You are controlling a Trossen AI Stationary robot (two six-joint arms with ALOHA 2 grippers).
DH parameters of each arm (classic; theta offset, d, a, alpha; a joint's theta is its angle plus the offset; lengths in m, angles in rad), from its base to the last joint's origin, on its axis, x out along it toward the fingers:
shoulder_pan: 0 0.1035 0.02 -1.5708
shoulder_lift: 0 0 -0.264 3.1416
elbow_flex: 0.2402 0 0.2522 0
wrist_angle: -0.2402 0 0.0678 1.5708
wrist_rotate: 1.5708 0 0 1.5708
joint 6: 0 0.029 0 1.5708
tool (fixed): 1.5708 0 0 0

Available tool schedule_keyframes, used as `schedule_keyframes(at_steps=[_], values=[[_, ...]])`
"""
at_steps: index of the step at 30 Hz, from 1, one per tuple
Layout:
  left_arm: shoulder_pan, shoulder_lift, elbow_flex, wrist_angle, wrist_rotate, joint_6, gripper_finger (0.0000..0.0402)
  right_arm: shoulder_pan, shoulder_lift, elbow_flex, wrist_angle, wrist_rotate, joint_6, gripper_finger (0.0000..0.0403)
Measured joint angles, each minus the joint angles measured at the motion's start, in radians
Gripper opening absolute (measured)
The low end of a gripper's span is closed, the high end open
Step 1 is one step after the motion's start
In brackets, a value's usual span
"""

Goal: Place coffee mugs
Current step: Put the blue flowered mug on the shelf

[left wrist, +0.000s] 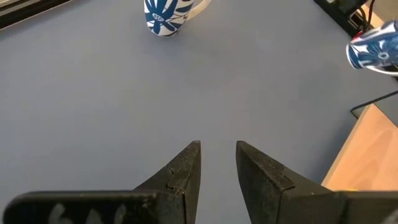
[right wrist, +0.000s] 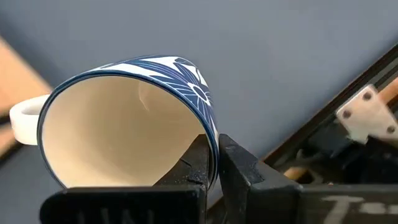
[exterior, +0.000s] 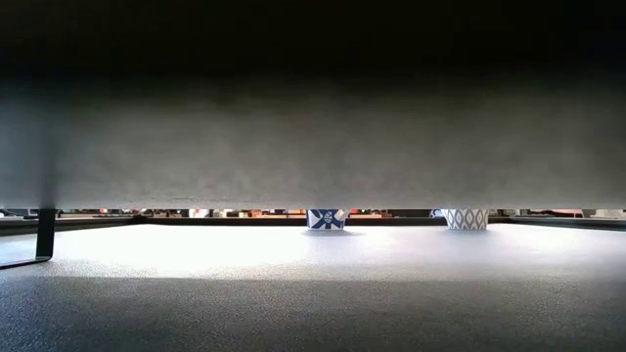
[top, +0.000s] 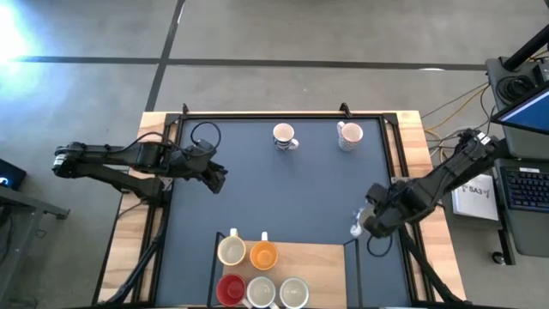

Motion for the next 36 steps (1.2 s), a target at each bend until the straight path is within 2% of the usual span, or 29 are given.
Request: schedule_keyframes(at_steps=[9, 16, 20, 27, 36], values=[[0.001, 0.0, 0.0, 0.0, 0.0, 0.0, 0.0084, -0.18, -0.008, 0.12, -0.002, 0.087, -0.207, 0.0012], [0.0, 0.0, 0.0, 0.0, 0.0, 0.0, 0.0084, -0.274, 0.072, 0.273, 0.039, 0.083, -0.454, 0.0012], [0.0, 0.0, 0.0, 0.0, 0.0, 0.0, 0.0084, -0.274, 0.167, 0.374, 0.061, 0.039, -0.521, 0.0012], [-0.013, 0.0, 0.0, 0.0, 0.0, -0.007, 0.0084, -0.229, 0.341, 0.516, 0.051, -0.111, -0.559, 0.0012], [-0.069, 0.0, 0.0, -0.001, 0.0, -0.01, 0.0084, -0.113, 0.516, 0.684, 0.055, -0.162, -0.529, 0.0012]])
